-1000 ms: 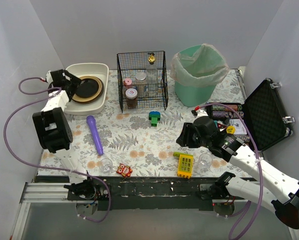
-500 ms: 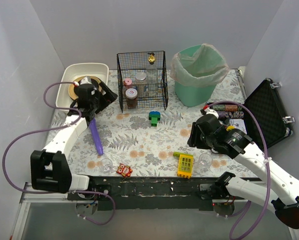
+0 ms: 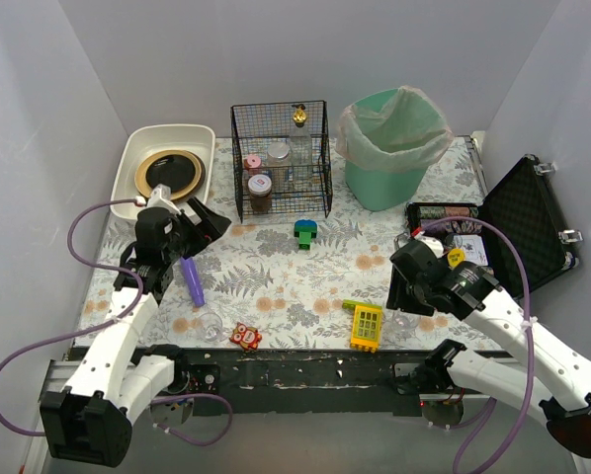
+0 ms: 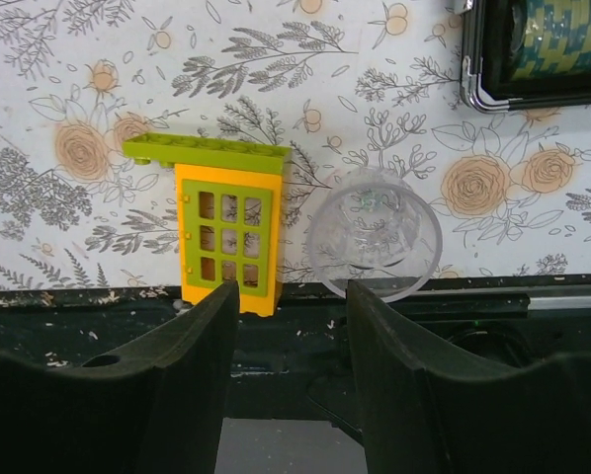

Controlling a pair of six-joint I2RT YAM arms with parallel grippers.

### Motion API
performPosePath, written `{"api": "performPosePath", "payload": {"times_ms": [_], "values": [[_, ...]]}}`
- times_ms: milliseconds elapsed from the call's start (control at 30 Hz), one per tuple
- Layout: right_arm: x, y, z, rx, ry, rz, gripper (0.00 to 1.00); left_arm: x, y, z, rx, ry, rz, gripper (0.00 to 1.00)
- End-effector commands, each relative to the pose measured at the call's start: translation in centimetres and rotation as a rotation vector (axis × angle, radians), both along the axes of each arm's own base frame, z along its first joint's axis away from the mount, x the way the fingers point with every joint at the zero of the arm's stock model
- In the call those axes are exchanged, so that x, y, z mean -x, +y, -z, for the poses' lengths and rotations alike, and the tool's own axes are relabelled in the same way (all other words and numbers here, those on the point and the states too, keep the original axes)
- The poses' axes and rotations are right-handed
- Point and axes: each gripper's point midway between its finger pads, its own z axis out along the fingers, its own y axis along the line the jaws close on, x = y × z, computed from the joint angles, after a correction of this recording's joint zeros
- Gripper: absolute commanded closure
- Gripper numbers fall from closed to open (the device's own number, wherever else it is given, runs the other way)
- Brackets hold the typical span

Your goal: Clear the kitchen counter

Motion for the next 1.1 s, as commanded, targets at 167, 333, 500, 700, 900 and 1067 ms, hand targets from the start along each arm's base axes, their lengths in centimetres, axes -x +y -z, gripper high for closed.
{"api": "performPosePath", "payload": {"times_ms": [167,333,500,700,900,1067], "values": [[0.6,-1.7,1.6,0.04,0.005,0.081,0.44,2.7,-1.2,1.7,0.069,0.063,0.049,0.13],[0.4,-1.2,2.7,0.036,0.022,0.068,0.44,2.8,-1.3,1.3,0.07,0.053,0.066,0.12],[-0.1,-0.6,3.5,0.029,0.015,0.056,0.46,3.0,-1.4,0.8,0.066,0.045,0.078,0.12],[-0.5,-0.6,4.5,0.048,0.011,0.057,0.53,3.4,-1.5,0.9,0.084,0.048,0.074,0.12],[-0.6,-0.7,5.6,0.063,0.015,0.059,0.63,3.8,-1.5,0.9,0.095,0.046,0.072,0.12],[-0.8,-1.0,5.6,0.078,0.005,0.064,0.77,3.7,-1.5,1.0,0.095,0.052,0.073,0.12]]}}
